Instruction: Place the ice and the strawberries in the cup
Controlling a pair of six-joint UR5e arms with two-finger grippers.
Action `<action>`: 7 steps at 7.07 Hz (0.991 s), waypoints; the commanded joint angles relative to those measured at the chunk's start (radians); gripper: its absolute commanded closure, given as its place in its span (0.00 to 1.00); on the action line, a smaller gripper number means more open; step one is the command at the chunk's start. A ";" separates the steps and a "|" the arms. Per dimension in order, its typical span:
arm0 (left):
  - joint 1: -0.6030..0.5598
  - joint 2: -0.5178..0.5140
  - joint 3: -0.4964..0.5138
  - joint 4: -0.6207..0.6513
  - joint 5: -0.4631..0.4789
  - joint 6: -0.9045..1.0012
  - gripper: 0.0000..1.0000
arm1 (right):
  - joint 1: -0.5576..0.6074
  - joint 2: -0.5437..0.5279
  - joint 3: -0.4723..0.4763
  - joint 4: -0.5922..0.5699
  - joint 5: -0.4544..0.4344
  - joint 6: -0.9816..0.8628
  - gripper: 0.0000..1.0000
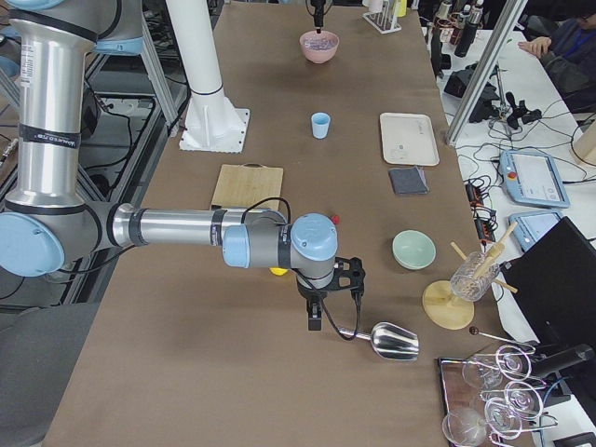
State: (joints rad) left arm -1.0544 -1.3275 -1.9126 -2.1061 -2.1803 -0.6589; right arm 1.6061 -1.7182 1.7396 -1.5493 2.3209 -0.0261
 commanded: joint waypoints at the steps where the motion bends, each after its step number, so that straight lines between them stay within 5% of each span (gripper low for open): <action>1: 0.019 -0.001 0.000 0.000 0.004 -0.031 0.48 | 0.000 -0.001 0.000 0.000 0.000 0.000 0.00; 3: 0.065 0.001 -0.003 -0.002 0.010 -0.033 0.46 | 0.000 -0.001 -0.002 0.000 0.000 0.000 0.00; 5: 0.080 0.010 -0.003 -0.005 0.010 -0.031 0.27 | 0.000 -0.001 -0.002 0.000 0.000 0.000 0.00; 7: 0.099 0.011 -0.003 -0.005 0.010 -0.031 0.26 | 0.000 -0.001 -0.002 0.000 0.000 0.000 0.00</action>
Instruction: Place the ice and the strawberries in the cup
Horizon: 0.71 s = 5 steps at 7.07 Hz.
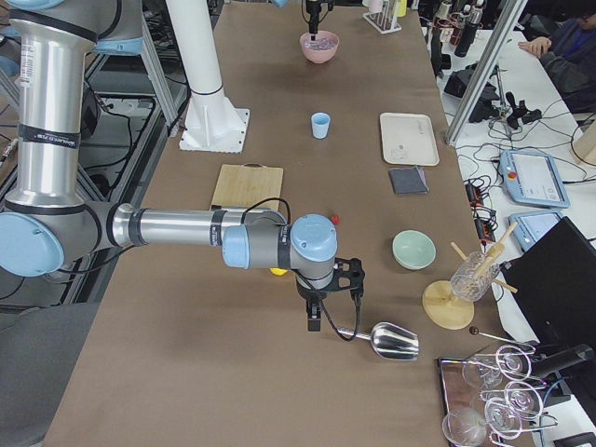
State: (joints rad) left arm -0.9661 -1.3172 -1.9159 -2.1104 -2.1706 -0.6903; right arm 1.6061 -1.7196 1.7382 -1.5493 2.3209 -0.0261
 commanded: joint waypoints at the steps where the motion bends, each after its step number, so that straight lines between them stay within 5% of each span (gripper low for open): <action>1: 0.027 0.001 0.003 0.000 0.002 -0.015 0.24 | 0.000 0.000 0.000 0.000 0.000 0.000 0.00; 5: 0.089 0.003 0.018 -0.002 0.068 -0.040 0.24 | 0.000 0.000 -0.006 0.000 -0.002 0.000 0.00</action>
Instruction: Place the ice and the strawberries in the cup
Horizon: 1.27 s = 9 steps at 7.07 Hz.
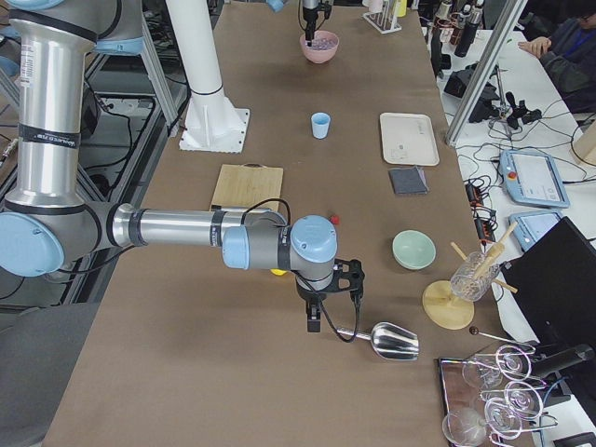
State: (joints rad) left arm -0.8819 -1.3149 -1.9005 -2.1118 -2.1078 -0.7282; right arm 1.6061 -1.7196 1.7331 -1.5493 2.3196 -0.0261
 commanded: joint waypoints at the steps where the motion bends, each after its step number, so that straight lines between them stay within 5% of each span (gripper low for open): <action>1: 0.004 0.000 0.001 0.000 0.005 -0.003 0.24 | 0.000 0.000 -0.003 0.000 0.000 -0.002 0.00; 9: 0.014 0.031 -0.032 0.001 -0.005 -0.005 0.41 | 0.000 0.000 -0.003 0.000 0.000 -0.002 0.00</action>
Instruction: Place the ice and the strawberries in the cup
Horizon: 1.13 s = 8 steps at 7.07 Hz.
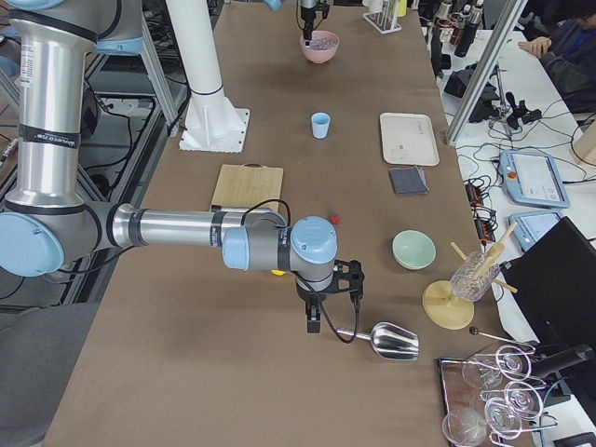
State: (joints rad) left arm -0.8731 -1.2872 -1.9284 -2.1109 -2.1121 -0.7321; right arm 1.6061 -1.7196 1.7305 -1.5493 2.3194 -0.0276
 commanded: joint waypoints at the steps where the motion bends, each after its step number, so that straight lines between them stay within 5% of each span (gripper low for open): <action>1: 0.011 0.003 -0.003 0.000 0.001 -0.003 0.41 | 0.000 0.000 -0.003 0.000 0.000 0.000 0.00; 6: 0.023 0.002 0.005 0.000 0.007 -0.001 0.46 | 0.000 0.000 -0.005 0.000 0.000 0.000 0.00; 8: 0.026 0.002 0.005 0.000 0.007 -0.001 0.62 | 0.000 0.000 -0.005 0.000 0.000 0.000 0.00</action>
State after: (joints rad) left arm -0.8487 -1.2855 -1.9239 -2.1108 -2.1049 -0.7332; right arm 1.6061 -1.7196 1.7257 -1.5493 2.3194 -0.0276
